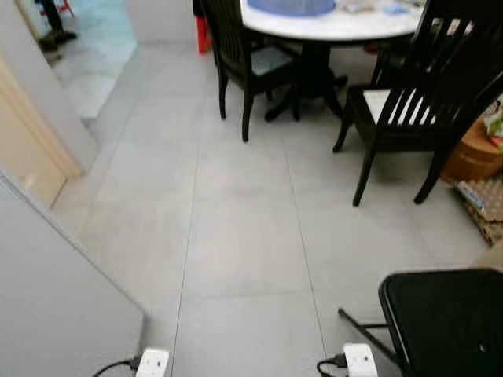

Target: Restocking fridge

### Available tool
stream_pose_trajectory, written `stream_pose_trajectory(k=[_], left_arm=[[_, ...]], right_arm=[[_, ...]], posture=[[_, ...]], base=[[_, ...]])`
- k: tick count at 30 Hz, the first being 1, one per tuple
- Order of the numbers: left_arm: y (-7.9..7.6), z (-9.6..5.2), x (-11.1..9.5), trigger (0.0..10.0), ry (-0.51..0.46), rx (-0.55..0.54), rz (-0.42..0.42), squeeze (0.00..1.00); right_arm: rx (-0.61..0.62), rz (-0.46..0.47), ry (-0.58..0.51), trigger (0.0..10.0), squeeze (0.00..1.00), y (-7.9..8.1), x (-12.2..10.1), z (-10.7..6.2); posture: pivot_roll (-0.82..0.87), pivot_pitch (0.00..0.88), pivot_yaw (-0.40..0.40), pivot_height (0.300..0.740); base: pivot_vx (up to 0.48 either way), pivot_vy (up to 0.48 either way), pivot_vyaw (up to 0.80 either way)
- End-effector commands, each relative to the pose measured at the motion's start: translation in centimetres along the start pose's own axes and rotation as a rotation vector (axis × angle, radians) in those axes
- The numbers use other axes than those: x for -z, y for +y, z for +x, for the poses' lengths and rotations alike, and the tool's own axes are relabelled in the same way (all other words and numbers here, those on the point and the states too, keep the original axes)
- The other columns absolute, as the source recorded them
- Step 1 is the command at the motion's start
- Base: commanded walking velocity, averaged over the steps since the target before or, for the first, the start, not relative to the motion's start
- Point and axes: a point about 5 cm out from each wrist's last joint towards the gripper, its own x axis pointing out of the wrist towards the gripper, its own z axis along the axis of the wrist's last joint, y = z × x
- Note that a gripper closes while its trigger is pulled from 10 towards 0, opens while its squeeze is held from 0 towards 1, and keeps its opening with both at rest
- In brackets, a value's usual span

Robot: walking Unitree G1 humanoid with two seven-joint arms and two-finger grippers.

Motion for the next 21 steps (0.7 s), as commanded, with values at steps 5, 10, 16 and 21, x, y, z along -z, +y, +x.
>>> stream_pose_trajectory(k=[5, 10, 16, 21], left_arm=[[-0.1, -0.2, 1.1, 10.0, 0.048, -0.013, -0.160, 0.00], [-0.2, -0.2, 1.1, 10.0, 0.050, -0.009, -0.200, 0.00], [-0.4, -0.1, 1.1, 10.0, 0.045, -0.010, -0.241, 0.00], [-0.6, -0.1, 0.9, 10.0, 0.048, -0.006, -0.247, 0.00]], right_arm=[[0.024, -0.028, 0.039, 10.0, 0.00, -0.8, 0.8, -0.2], [0.027, -0.027, 0.039, 10.0, 0.00, -0.8, 0.9, -0.2], [0.042, -0.037, 0.042, 10.0, 0.00, -1.8, 0.9, -0.4], [0.042, -0.036, 0.041, 10.0, 0.00, -1.8, 0.9, -0.4]], posture=[[-0.09, 0.086, 0.037, 0.740], [-0.10, 0.078, 0.035, 0.740], [-0.10, 0.075, 0.034, 0.740], [-0.10, 0.075, 0.034, 0.740]], base=[[0.000, 0.000, 0.00], [0.000, 0.000, 0.00], [0.000, 0.000, 0.00], [0.000, 0.000, 0.00]])
